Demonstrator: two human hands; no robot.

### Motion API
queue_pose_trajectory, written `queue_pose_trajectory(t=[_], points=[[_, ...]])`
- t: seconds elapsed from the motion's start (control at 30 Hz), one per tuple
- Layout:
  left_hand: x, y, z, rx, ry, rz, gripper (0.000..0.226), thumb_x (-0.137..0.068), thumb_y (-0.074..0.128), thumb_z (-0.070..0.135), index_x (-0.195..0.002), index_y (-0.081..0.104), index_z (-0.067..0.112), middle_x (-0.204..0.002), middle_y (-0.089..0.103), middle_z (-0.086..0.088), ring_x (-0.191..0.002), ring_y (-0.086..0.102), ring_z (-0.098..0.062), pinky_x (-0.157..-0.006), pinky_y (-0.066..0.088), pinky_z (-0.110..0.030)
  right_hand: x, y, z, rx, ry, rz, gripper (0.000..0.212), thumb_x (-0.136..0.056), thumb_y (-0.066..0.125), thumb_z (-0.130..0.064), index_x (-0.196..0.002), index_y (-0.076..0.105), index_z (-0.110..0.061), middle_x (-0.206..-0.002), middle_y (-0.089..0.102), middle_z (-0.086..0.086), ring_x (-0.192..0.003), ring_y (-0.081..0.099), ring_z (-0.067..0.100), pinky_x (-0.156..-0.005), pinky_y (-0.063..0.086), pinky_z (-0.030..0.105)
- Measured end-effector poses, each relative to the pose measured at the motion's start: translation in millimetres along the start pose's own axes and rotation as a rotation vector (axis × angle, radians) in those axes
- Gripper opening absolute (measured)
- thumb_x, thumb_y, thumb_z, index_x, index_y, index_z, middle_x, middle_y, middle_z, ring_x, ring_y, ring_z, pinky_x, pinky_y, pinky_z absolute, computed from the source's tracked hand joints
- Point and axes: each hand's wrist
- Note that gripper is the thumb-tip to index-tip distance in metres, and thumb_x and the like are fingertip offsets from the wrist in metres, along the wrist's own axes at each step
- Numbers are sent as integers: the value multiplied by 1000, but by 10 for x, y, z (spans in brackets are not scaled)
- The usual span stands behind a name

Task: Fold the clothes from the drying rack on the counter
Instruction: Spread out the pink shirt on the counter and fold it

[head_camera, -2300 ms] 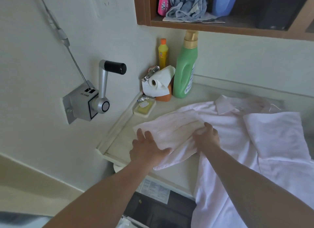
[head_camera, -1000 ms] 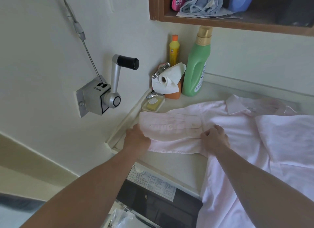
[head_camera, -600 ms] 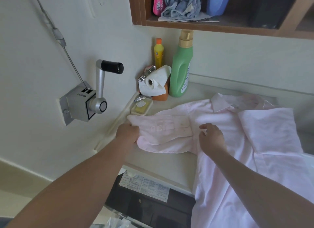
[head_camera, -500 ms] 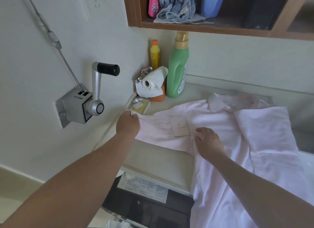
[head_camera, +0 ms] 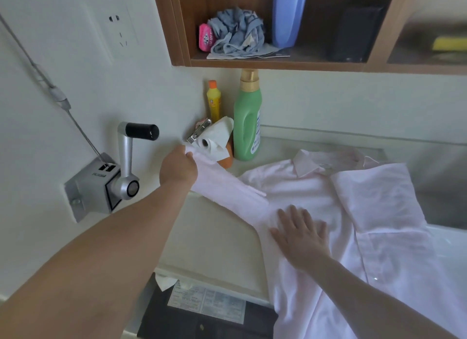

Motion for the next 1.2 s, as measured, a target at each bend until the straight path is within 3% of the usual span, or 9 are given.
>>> queue_pose_trajectory(t=[0.27, 0.37, 0.5, 0.57, 0.7, 0.8, 0.9, 1.07, 1.2], points=[[119, 175, -438, -75, -262, -183, 33, -99, 51, 17, -126, 60, 2, -125, 65, -19, -113, 63, -41, -77, 45, -37, -7, 103, 36, 90, -25, -30, 76, -93, 4, -77, -158, -8, -41, -169, -20, -5, -156, -17, 25, -119, -3, 65], [255, 326, -524, -80, -299, -93, 45, -90, 48, 17, -134, 52, 8, -140, 53, -16, -127, 51, -39, -93, 48, -46, -36, 119, 16, 97, -27, -34, 78, -91, 4, -78, -158, -9, -40, -169, -20, -4, -155, -17, 28, -118, -3, 67], [929, 552, -446, -278, 203, 207, 49, -80, 67, 21, -125, 50, 13, -134, 49, -12, -123, 43, -37, -93, 41, -51, -105, 159, -30, 69, -16, -51, 82, -90, 4, -79, -159, -11, -37, -168, -23, -2, -154, -21, 30, -116, -8, 69], [1321, 686, -323, -226, 394, 42, 25, -88, 65, 31, -105, 55, 15, -106, 55, -5, -102, 54, -32, -80, 46, -43, -188, 144, -43, 19, -6, -80, 81, -91, 7, -78, -159, -7, -38, -168, -23, -3, -154, -21, 29, -116, -10, 68], [1848, 1024, -67, -322, 42, -678, 58, -99, 30, 63, -115, 53, 12, -117, 53, -9, -112, 51, -32, -92, 42, -40, -290, 19, 63, -78, -69, -115, 58, -101, 19, -63, -154, 23, -41, -170, 2, -1, -156, -2, 29, -119, 4, 64], [2019, 1176, -36, -354, 33, -764, 43, -86, 27, 51, -95, 49, 14, -108, 51, -11, -111, 46, -34, -94, 40, -41, -163, -90, 294, -513, -98, 219, 49, -104, 36, -54, -121, 66, -20, -130, 62, 7, -132, 49, 32, -109, 34, 40], [2082, 1189, 42, -246, 27, -751, 25, -88, 41, 34, -92, 55, 13, -100, 51, -8, -100, 48, -28, -86, 43, -37, 32, -48, 614, -511, -10, 479, 45, -97, 34, -39, -96, 71, -13, -102, 69, 7, -107, 61, 36, -93, 39, 37], [2071, 1215, 96, -72, 46, -624, 46, -107, 39, 31, -144, 40, 5, -123, 64, -12, -99, 65, -26, -72, 45, -32, 371, 36, 1022, -242, 298, 375, 53, -98, 36, -52, -142, 52, -27, -154, 43, 2, -148, 29, 28, -119, 21, 56], [2102, 1232, -46, -23, 65, -541, 45, -108, 39, 28, -147, 33, 7, -118, 66, -9, -99, 67, -26, -71, 45, -33, 695, 190, 1242, -95, 417, 147, 67, -97, 22, -66, -158, 11, -42, -170, 5, -7, -156, 0, 19, -121, 6, 60]])
Point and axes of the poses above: each hand's wrist, its own x-axis away from the middle knuckle, its own y-axis out of the palm, z = x × y
